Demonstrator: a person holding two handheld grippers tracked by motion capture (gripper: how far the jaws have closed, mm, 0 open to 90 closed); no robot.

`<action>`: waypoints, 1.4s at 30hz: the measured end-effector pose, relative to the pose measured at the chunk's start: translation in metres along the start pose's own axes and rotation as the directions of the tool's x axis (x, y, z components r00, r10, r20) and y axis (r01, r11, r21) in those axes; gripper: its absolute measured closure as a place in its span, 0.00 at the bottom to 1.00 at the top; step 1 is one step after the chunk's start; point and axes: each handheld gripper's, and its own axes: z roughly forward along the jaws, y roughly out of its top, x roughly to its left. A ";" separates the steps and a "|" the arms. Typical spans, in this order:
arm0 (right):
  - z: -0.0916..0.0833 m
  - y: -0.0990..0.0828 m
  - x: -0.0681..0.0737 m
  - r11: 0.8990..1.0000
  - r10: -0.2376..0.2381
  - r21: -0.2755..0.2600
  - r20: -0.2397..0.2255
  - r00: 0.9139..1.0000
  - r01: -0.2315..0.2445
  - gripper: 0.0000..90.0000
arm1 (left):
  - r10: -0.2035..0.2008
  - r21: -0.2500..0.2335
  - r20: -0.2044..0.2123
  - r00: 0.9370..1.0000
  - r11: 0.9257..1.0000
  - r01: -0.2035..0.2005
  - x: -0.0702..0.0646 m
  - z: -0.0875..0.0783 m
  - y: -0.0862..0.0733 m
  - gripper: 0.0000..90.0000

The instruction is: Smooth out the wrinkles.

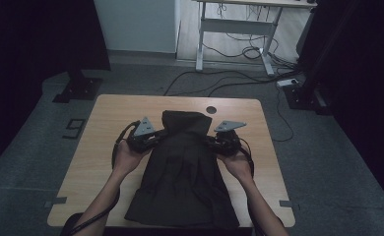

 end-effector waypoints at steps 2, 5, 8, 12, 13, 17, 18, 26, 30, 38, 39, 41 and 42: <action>0.006 -0.002 -0.004 1.000 0.012 0.014 -0.002 1.000 -0.012 0.86 | -0.008 0.021 0.003 1.000 1.000 0.008 0.004 0.006 0.000 0.94; 0.015 -0.001 -0.011 0.999 0.027 0.035 0.004 1.000 -0.027 0.86 | -0.003 0.047 -0.010 1.000 0.999 0.004 0.013 0.016 0.004 0.94; 0.022 0.009 -0.020 0.998 0.036 0.042 0.024 0.999 -0.037 0.86 | -0.017 0.036 -0.029 0.999 0.999 0.018 0.027 0.022 0.016 0.94; 0.019 0.034 -0.031 0.999 0.042 -0.012 0.068 0.997 -0.041 0.86 | -0.020 -0.030 -0.081 0.997 0.999 0.018 0.040 0.017 0.041 0.94; 0.015 0.041 -0.032 0.999 0.040 -0.036 0.074 0.996 -0.038 0.87 | -0.014 -0.052 -0.093 0.996 0.999 0.009 0.040 0.012 0.045 0.94; 0.002 0.041 -0.027 0.995 0.045 -0.086 0.043 0.998 -0.041 0.87 | 0.030 -0.092 -0.092 0.995 0.995 -0.039 0.026 -0.001 0.035 0.94; 0.000 0.035 -0.024 0.995 0.049 -0.089 0.030 0.998 -0.047 0.87 | 0.044 -0.096 -0.089 0.995 0.994 -0.052 0.021 -0.002 0.027 0.94; 0.001 -0.008 0.005 0.999 0.037 -0.036 -0.019 0.999 -0.038 0.87 | 0.029 -0.078 -0.034 0.999 0.996 -0.031 -0.010 -0.008 -0.022 0.94; 0.007 -0.018 0.009 0.999 0.036 0.000 -0.032 0.999 -0.036 0.87 | 0.019 -0.042 -0.022 1.000 0.999 -0.020 -0.010 -0.003 -0.028 0.94; 0.026 0.017 -0.018 0.998 0.068 0.018 0.014 0.998 -0.068 0.87 | -0.020 -0.051 -0.080 0.997 0.999 0.016 0.032 0.010 0.015 0.94; 0.024 0.027 -0.022 0.998 0.066 0.000 0.029 0.997 -0.066 0.87 | -0.012 -0.072 -0.101 0.995 0.997 0.005 0.036 0.007 0.026 0.94; 0.014 0.050 -0.024 0.997 0.053 -0.054 0.064 0.997 -0.050 0.87 | -0.001 -0.136 -0.136 0.991 0.991 -0.018 0.037 -0.008 0.045 0.95; 0.007 0.058 -0.024 0.995 0.045 -0.091 0.073 0.996 -0.038 0.87 | 0.007 -0.168 -0.142 0.990 0.985 -0.031 0.035 -0.016 0.050 0.95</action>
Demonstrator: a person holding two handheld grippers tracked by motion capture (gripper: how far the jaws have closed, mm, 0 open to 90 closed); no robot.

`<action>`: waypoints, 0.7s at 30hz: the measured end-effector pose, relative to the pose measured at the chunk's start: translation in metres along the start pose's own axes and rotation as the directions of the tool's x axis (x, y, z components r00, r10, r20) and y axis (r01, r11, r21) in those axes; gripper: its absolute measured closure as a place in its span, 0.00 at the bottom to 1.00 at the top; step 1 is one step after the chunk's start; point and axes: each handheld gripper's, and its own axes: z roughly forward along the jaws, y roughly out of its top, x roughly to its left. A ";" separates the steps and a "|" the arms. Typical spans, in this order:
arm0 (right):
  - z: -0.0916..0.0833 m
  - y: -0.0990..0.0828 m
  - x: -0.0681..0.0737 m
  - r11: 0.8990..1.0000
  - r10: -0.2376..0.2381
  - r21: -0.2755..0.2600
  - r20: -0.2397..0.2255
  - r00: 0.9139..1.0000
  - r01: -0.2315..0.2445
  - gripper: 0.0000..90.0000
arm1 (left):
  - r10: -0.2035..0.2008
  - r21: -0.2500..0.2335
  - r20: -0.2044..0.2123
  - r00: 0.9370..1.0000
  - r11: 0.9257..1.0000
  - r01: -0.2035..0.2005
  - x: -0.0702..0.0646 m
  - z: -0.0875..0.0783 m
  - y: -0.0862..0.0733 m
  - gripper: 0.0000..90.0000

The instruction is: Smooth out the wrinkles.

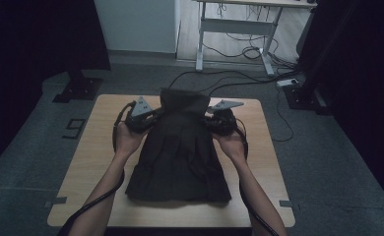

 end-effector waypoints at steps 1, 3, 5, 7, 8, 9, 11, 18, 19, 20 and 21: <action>-0.006 0.004 0.001 1.000 0.003 -0.029 -0.003 1.000 -0.003 0.87 | 0.014 -0.016 0.008 1.000 1.000 -0.014 -0.004 -0.008 0.000 0.95; -0.014 -0.001 0.004 0.999 0.006 -0.038 -0.030 1.000 -0.007 0.87 | 0.019 -0.003 0.028 0.999 1.000 -0.019 -0.012 -0.011 -0.014 0.95; -0.011 -0.021 0.008 1.000 0.025 -0.016 -0.058 0.998 -0.026 0.87 | 0.010 0.034 0.048 0.999 0.999 -0.011 -0.024 -0.009 -0.038 0.94; -0.004 -0.044 0.014 0.999 0.036 0.025 -0.074 0.997 -0.034 0.87 | 0.003 0.076 0.066 0.998 0.997 -0.008 -0.034 -0.005 -0.063 0.94; -0.001 -0.055 0.016 0.998 0.042 0.044 -0.082 0.996 -0.038 0.87 | -0.018 0.087 0.077 0.997 0.996 0.011 -0.037 -0.004 -0.074 0.94; 0.002 -0.064 0.018 0.997 0.055 0.061 -0.091 0.994 -0.049 0.87 | -0.040 0.094 0.089 0.995 0.995 0.031 -0.041 -0.003 -0.084 0.94; 0.006 -0.078 0.022 0.995 0.064 0.085 -0.104 0.993 -0.055 0.87 | -0.043 0.103 0.100 0.994 0.994 0.032 -0.046 -0.004 -0.094 0.94; 0.011 -0.105 0.030 0.990 0.087 0.123 -0.131 0.988 -0.071 0.87 | -0.057 0.151 0.137 0.989 0.988 0.036 -0.058 -0.008 -0.114 0.94; 0.011 -0.108 0.030 0.989 0.089 0.130 -0.137 0.987 -0.071 0.87 | -0.065 0.158 0.148 0.987 0.987 0.041 -0.060 -0.009 -0.117 0.94; 0.011 -0.113 0.031 0.988 0.097 0.136 -0.143 0.985 -0.077 0.87 | -0.069 0.162 0.152 0.986 0.986 0.044 -0.061 -0.009 -0.118 0.94; 0.010 -0.115 0.032 0.987 0.103 0.138 -0.148 0.984 -0.083 0.87 | -0.077 0.165 0.161 0.984 0.985 0.050 -0.062 -0.010 -0.120 0.94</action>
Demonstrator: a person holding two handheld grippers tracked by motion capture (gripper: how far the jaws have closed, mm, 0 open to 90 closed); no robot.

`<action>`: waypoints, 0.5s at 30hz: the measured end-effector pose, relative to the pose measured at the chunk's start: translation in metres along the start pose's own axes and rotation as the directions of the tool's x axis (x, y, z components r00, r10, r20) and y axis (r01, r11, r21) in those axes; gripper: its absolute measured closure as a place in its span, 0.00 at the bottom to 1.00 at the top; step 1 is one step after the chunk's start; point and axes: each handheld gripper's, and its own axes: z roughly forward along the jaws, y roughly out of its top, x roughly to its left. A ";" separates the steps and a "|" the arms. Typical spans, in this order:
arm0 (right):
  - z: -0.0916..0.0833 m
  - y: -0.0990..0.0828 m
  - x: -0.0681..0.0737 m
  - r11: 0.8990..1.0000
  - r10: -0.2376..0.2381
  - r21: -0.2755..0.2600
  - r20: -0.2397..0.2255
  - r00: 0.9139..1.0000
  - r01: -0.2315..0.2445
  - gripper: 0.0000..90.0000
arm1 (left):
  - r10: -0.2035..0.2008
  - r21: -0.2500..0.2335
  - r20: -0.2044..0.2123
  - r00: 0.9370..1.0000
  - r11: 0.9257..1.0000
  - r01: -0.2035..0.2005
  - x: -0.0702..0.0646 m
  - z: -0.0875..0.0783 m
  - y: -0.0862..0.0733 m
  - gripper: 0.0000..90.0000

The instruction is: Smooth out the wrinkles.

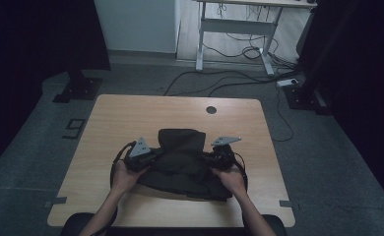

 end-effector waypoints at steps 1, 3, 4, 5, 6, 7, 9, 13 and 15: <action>0.000 -0.003 0.000 1.000 0.007 0.002 -0.006 1.000 -0.007 0.87 | -0.009 0.002 0.010 1.000 1.000 0.009 -0.001 0.000 -0.002 0.94; 0.000 -0.010 0.001 1.000 0.014 0.007 -0.014 1.000 -0.013 0.87 | -0.016 0.009 0.024 1.000 1.000 0.016 -0.004 0.000 -0.005 0.94; 0.000 -0.012 0.001 1.000 0.019 0.008 -0.016 1.000 -0.019 0.87 | -0.017 0.013 0.030 0.999 1.000 0.017 -0.006 -0.001 -0.006 0.94; 0.000 -0.015 0.002 1.000 0.022 0.010 -0.019 1.000 -0.022 0.86 | -0.015 0.018 0.037 0.999 1.000 0.014 -0.008 -0.001 -0.008 0.94; 0.000 -0.018 0.003 1.000 0.021 0.014 -0.020 1.000 -0.020 0.86 | -0.016 0.020 0.041 0.999 1.000 0.015 -0.009 -0.001 -0.009 0.93; 0.000 -0.020 0.003 1.000 0.020 0.018 -0.020 1.000 -0.020 0.86 | -0.020 0.022 0.046 0.999 1.000 0.019 -0.011 -0.001 -0.011 0.93; 0.000 -0.025 0.005 1.000 0.017 0.025 -0.022 1.000 -0.017 0.86 | -0.025 0.030 0.058 0.998 0.999 0.023 -0.014 -0.002 -0.015 0.93; -0.001 -0.033 0.007 0.999 0.035 0.016 -0.033 0.999 -0.034 0.84 | -0.057 0.029 0.078 0.995 0.998 0.055 -0.015 -0.003 -0.020 0.90; -0.002 -0.034 0.008 0.999 0.038 0.010 -0.033 0.999 -0.037 0.82 | -0.072 0.031 0.082 0.994 0.997 0.069 -0.015 -0.005 -0.019 0.86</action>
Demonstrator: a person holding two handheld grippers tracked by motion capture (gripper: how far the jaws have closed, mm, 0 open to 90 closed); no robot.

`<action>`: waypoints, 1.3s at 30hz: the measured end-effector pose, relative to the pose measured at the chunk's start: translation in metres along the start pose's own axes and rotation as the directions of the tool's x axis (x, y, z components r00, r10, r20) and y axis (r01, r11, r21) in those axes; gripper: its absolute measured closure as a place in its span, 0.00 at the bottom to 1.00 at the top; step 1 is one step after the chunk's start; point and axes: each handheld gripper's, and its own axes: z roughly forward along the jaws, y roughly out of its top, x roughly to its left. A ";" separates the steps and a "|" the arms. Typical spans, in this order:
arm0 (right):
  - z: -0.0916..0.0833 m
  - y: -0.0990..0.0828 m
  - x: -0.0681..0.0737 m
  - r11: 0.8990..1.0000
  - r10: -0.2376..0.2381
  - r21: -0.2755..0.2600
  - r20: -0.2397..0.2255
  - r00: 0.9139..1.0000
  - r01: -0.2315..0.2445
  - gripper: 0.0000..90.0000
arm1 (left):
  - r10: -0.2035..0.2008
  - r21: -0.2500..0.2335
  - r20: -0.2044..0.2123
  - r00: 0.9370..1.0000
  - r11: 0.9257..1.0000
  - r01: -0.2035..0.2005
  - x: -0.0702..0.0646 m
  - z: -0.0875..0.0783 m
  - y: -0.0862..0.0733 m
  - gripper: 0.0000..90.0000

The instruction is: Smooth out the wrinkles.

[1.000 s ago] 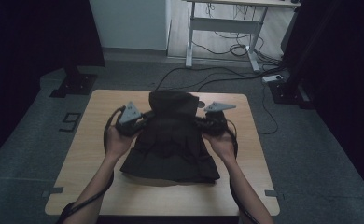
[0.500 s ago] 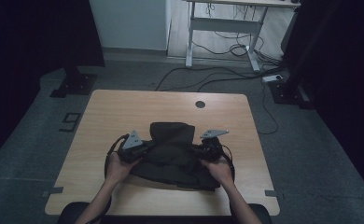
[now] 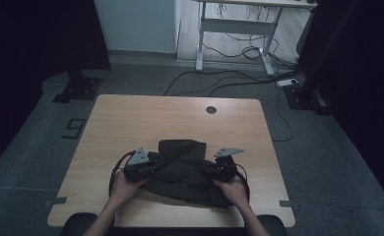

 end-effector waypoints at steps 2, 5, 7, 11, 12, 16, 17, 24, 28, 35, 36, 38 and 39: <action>-0.002 -0.001 0.003 1.000 -0.007 -0.007 0.002 1.000 0.007 0.82 | -0.010 -0.001 0.005 1.000 1.000 0.010 0.000 -0.003 0.000 0.80; -0.006 -0.002 0.007 1.000 -0.026 -0.017 0.004 1.000 0.026 0.77 | -0.029 -0.008 0.016 0.999 1.000 0.029 0.000 -0.009 -0.001 0.74; -0.008 -0.002 0.007 0.999 -0.026 -0.025 0.001 1.000 0.026 0.76 | -0.031 -0.007 0.019 0.999 1.000 0.031 0.000 -0.012 -0.003 0.73; -0.011 -0.001 0.011 0.999 -0.036 -0.023 0.004 0.999 0.036 0.68 | -0.018 -0.002 0.020 1.000 1.000 0.018 -0.003 -0.017 -0.005 0.74; -0.012 -0.001 0.012 0.999 -0.040 -0.022 0.002 0.999 0.040 0.66 | -0.014 0.002 0.022 1.000 1.000 0.014 -0.004 -0.019 -0.005 0.74; -0.018 0.000 0.017 0.998 -0.059 -0.007 -0.013 0.998 0.059 0.50 | 0.004 0.010 0.021 1.000 1.000 -0.005 -0.008 -0.022 -0.008 0.75; -0.021 0.000 0.017 0.998 -0.066 -0.006 -0.011 0.998 0.066 0.46 | 0.006 0.012 0.020 1.000 1.000 -0.007 -0.009 -0.022 -0.009 0.74; -0.055 0.013 0.008 0.997 -0.072 -0.005 0.024 0.997 0.072 0.35 | 0.006 0.021 0.026 1.000 1.000 -0.006 -0.011 -0.023 -0.016 0.74; -0.055 0.024 -0.009 1.000 0.006 0.015 0.119 0.993 -0.008 0.35 | 0.016 0.023 0.022 1.000 1.000 -0.016 -0.013 -0.023 -0.017 0.74; -0.006 0.032 -0.029 0.986 0.051 0.146 0.224 0.973 -0.086 0.40 | 0.030 0.030 0.013 0.999 0.999 -0.030 -0.017 -0.024 -0.020 0.74; -0.003 0.032 -0.031 0.984 0.058 0.150 0.220 0.974 -0.093 0.40 | 0.031 0.031 0.014 0.999 0.999 -0.031 -0.018 -0.025 -0.020 0.74; -0.001 0.032 -0.032 0.984 0.068 0.148 0.192 0.979 -0.098 0.43 | 0.032 0.033 0.013 0.999 0.999 -0.033 -0.019 -0.025 -0.021 0.74; -0.002 0.032 -0.031 0.985 0.073 0.142 0.184 0.980 -0.100 0.43 | 0.032 0.033 0.012 0.999 0.999 -0.032 -0.019 -0.025 -0.022 0.74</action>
